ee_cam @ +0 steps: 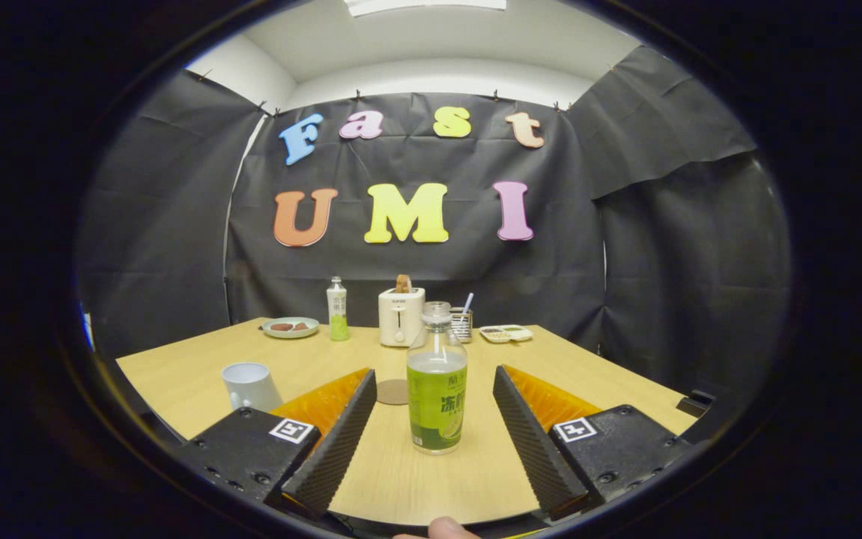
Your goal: Take the bottle from table, then pour the juice into the cup, finally place the bottle on the coaster
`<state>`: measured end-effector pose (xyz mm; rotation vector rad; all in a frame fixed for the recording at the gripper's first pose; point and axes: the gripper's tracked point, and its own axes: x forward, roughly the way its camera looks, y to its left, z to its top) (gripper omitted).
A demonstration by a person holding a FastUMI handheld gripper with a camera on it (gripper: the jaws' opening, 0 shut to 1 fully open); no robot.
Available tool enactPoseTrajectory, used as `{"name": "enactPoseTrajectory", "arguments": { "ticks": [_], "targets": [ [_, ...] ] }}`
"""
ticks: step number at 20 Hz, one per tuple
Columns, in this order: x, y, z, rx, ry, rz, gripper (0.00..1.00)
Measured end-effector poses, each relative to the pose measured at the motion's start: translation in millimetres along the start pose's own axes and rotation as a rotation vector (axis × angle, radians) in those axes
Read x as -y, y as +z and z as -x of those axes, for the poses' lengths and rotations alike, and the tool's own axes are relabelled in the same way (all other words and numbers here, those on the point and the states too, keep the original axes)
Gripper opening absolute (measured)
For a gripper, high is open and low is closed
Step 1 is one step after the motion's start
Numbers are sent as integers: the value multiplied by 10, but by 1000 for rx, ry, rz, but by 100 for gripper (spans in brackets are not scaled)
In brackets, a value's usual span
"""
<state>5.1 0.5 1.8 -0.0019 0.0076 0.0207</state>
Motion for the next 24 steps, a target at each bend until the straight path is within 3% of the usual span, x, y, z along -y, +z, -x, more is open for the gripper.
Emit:
{"name": "enactPoseTrajectory", "arguments": {
  "ticks": [9,24],
  "targets": [
    [77,-18,-301,-41,12,2,100],
    [86,-514,-940,-243,46,10,100]
  ]
}}
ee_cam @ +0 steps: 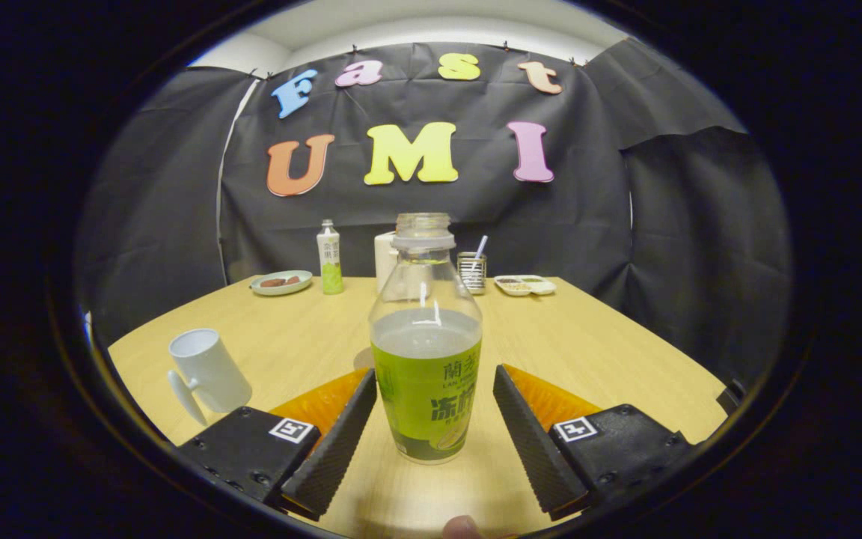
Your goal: Take the bottle from table, then pour the juice into the cup, finally place the bottle on the coaster
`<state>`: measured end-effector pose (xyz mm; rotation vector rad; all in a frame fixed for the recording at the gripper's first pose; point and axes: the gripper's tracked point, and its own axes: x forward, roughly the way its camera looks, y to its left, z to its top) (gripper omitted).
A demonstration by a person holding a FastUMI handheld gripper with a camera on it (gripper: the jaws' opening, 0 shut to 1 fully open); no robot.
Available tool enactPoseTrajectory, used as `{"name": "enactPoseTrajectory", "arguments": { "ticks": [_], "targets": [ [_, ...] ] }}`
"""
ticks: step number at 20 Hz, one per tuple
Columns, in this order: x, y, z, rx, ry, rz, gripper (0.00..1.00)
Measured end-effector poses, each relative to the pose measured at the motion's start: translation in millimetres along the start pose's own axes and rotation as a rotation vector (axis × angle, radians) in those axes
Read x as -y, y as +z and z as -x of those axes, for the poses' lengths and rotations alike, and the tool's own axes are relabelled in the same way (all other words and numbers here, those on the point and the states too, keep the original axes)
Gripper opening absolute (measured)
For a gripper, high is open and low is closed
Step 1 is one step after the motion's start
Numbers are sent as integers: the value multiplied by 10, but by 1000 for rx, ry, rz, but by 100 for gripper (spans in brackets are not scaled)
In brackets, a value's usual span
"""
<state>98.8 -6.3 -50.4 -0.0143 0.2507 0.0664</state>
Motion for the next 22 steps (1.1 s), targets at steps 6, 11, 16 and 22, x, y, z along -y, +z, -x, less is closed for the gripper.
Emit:
{"name": "enactPoseTrajectory", "arguments": {
  "ticks": [6,11,16,22],
  "targets": [
    [-18,-43,-104,-31,9,-4,94],
    [-58,-56,-85,-38,25,19,82],
    [-225,54,47,-16,83,59,78],
    [-329,347,121,35,99,214,77]
  ]
}}
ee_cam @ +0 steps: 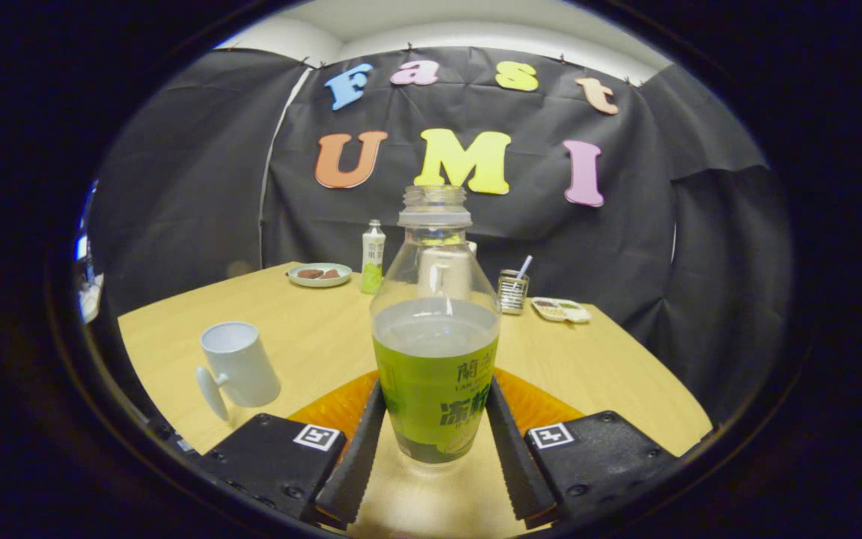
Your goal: Take the bottle from table, then pour the juice into the cup, finally place the bottle on the coaster
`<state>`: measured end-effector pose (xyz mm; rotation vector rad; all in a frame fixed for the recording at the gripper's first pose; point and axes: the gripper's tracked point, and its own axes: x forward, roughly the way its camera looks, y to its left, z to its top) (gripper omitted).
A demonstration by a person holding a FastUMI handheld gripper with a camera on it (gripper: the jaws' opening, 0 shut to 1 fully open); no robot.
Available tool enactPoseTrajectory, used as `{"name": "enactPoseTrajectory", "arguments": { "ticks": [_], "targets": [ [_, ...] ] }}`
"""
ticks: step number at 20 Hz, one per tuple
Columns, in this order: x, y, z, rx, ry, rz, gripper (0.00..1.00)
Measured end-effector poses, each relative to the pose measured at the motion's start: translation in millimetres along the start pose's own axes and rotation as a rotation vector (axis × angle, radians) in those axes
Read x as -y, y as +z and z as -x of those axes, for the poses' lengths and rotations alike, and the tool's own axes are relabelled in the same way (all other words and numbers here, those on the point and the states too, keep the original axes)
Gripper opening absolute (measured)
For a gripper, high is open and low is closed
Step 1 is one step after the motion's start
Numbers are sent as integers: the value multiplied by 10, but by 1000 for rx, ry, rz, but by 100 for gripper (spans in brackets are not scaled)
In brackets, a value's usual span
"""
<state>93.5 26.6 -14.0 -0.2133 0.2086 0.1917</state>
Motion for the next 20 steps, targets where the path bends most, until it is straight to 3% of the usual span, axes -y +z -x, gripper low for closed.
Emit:
{"name": "enactPoseTrajectory", "arguments": {
  "ticks": [5,10,20],
  "targets": [
    [-53,280,3,33,-7,186,78],
    [34,513,-165,63,-111,454,78],
    [-101,645,-446,90,-239,827,77]
  ]
}}
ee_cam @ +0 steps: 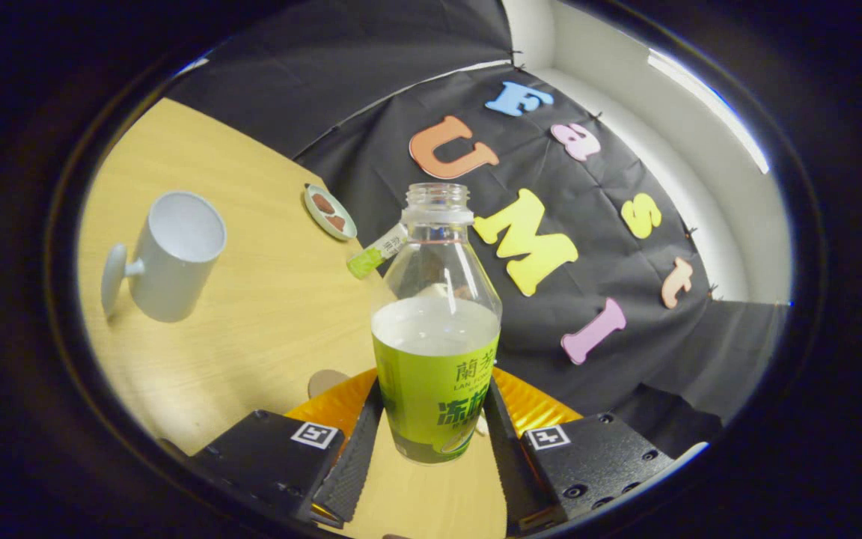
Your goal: Take the bottle from table, then pour the juice into the cup, finally place the bottle on the coaster
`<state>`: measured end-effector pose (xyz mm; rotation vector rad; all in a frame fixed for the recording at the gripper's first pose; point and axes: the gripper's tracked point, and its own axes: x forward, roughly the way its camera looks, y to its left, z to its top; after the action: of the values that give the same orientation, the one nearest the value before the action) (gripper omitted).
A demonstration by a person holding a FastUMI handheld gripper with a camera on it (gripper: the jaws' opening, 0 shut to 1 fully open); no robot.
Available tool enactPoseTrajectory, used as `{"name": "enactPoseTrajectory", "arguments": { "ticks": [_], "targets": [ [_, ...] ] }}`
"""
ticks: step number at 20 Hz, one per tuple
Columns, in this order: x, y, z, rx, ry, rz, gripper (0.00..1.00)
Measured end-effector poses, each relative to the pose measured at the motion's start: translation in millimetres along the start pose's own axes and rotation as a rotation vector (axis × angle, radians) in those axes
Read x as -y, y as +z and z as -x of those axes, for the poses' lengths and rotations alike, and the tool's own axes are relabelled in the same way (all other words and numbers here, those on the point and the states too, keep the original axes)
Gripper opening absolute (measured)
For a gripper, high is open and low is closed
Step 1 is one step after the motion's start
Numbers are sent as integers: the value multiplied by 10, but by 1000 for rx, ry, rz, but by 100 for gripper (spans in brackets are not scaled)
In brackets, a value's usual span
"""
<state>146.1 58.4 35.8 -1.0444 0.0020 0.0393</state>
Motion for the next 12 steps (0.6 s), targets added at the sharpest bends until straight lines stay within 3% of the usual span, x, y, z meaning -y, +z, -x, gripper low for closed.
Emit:
{"name": "enactPoseTrajectory", "arguments": {
  "ticks": [12],
  "targets": [
    [13,361,-21,98,-131,402,77]
  ]
}}
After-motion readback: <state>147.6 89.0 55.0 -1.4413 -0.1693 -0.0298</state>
